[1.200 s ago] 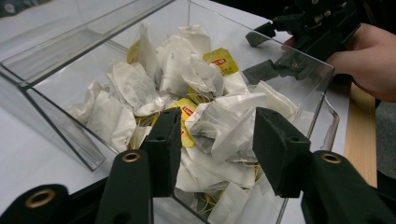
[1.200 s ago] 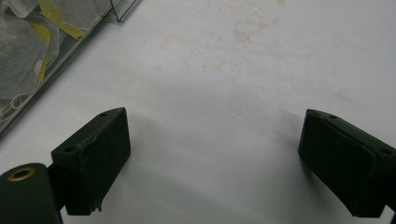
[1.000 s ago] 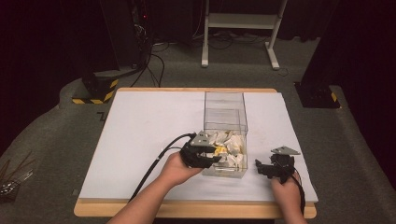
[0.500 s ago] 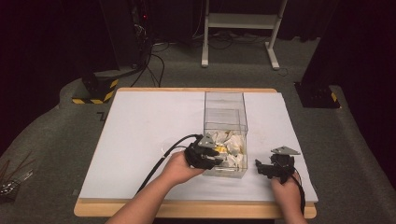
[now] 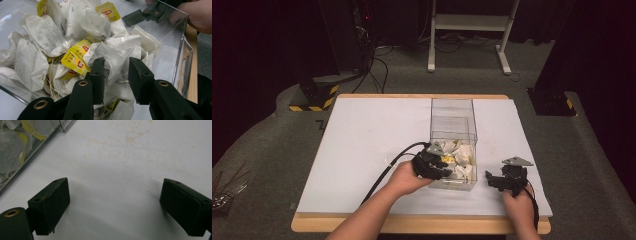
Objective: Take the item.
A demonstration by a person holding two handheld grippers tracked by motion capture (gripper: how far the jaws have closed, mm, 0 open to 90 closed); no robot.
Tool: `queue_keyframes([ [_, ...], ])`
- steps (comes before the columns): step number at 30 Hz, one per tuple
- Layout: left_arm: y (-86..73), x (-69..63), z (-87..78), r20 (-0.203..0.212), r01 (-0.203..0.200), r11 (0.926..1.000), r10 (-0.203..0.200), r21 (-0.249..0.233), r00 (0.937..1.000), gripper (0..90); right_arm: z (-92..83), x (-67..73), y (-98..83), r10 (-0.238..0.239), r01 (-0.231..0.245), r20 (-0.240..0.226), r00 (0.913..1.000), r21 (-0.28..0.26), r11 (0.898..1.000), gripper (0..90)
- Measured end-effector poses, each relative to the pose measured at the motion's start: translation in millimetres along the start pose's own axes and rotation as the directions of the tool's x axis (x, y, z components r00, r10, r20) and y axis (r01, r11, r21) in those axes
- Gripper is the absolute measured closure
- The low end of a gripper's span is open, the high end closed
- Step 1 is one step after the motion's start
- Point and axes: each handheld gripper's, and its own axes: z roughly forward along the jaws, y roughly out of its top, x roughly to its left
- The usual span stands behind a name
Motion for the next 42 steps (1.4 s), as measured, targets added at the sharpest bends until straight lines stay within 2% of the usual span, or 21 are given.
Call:
queue_keyframes([
  [4,-0.1,-3.6,-0.9,-0.016,-0.028,0.9994,0.028,0.018,0.9995,72.4,0.0,0.0,0.0,0.0,0.0,0.0,1.0,0.0,1.0,9.1],
  [12,-2.1,-5.8,-2.3,-0.021,-0.027,0.9995,0.027,0.016,0.9994,81.0,0.0,0.1,0.0,-0.001,0.001,0.001,1.0,0.0,1.0,9.1],
  [16,-3.3,-8.3,-2.7,-0.032,-0.04,0.9992,0.04,0.011,0.9987,87.4,-0.1,0.1,-0.1,-0.001,0.001,0.001,1.0,0.0,1.0,9.2],
  [17,-3.9,-9.1,-2.6,-0.035,-0.031,0.9995,0.031,0.003,0.9989,88.0,-0.1,0.1,-0.1,-0.001,0.001,0.001,1.0,-0.001,1.0,9.2],
  [23,-7.3,-11.7,-3.1,-0.053,-0.041,0.999,0.04,-0.016,0.9978,89.6,-0.2,0.1,-0.1,-0.003,0.003,0.0,1.0,-0.001,1.0,9.4],
  [31,-12.1,-12.6,-4.5,-0.06,-0.031,0.9977,0.027,-0.06,0.9978,89.8,-0.2,0.1,-0.1,-0.003,0.003,0.0,1.0,-0.001,1.0,9.4],
  [36,-14.3,-12.5,-7.9,-0.056,-0.011,0.9948,0.005,-0.101,0.9984,89.9,-0.2,0.3,-0.1,-0.002,0.002,0.001,1.0,-0.001,1.0,9.4],
  [42,-16.4,-13.1,-10.7,-0.052,-0.006,0.9907,-0.001,-0.136,0.9986,90.0,-0.2,0.3,-0.1,-0.002,0.002,0.001,1.0,-0.001,1.0,9.4],
])
